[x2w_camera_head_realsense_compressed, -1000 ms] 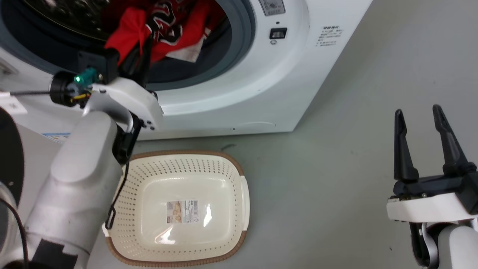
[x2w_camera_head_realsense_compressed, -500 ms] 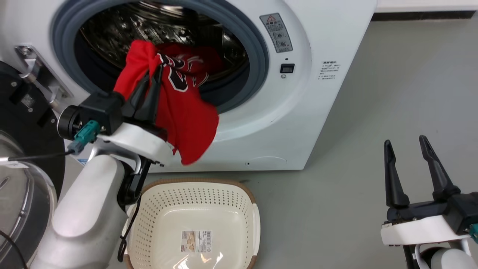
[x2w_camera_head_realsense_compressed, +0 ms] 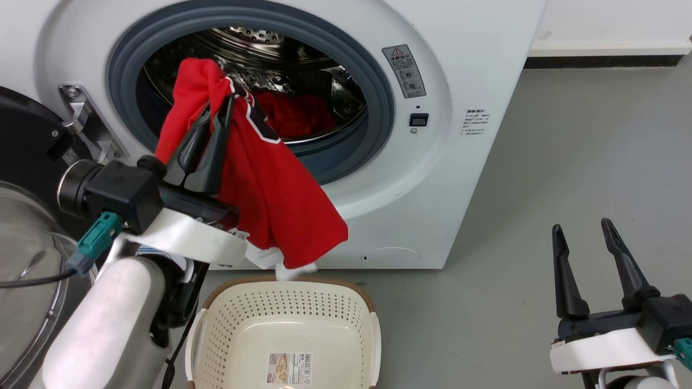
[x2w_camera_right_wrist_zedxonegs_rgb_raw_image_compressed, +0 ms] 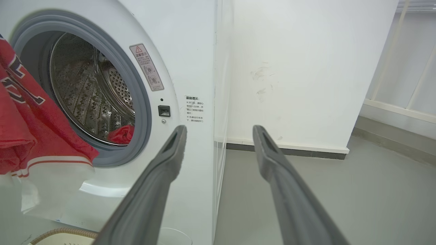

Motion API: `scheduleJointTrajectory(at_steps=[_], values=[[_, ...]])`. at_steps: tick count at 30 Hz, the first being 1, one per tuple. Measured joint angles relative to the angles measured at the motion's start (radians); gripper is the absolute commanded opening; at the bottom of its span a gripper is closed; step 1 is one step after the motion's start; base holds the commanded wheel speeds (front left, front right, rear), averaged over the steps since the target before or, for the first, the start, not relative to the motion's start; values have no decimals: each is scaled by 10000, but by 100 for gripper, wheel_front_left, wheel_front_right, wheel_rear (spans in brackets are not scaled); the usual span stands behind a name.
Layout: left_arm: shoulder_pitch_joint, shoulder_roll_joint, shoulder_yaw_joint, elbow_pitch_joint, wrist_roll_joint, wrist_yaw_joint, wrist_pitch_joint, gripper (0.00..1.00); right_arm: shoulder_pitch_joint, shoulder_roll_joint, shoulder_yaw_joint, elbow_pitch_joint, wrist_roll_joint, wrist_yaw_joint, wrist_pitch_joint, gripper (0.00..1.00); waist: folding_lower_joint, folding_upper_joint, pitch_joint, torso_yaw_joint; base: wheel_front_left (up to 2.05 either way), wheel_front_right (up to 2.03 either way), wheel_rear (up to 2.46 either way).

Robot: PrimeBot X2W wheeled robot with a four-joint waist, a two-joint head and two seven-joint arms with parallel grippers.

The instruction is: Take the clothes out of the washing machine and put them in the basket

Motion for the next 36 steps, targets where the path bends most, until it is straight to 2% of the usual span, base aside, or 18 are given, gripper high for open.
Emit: scheduleJointTrajectory(at_steps=[9,13,17,20,27,36], values=[[835,395,-163,-1442,247,382,428,0,94,0,4,19,0,0,0,100,1,0,-62,137,0,0,0],[1230,416,-449,-1668,238,378,569,0,98,0,-50,10,-15,-2,0,100,0,0,46,216,0,0,0],[1599,460,-794,-1325,234,242,685,0,-1,2,-21,-4,-94,0,0,100,1,0,248,279,0,0,0],[1820,408,-1055,-742,67,-36,627,0,-129,0,-8,-44,-113,0,0,100,1,0,466,287,0,0,0],[1922,-148,-1760,1244,-134,-681,274,0,-629,0,102,-199,-215,0,0,100,2,0,1207,205,0,0,0],[1012,-949,-2247,4895,-69,-1373,-378,0,-1349,-4,240,-424,-226,0,0,100,3,0,2536,-138,0,0,0]])
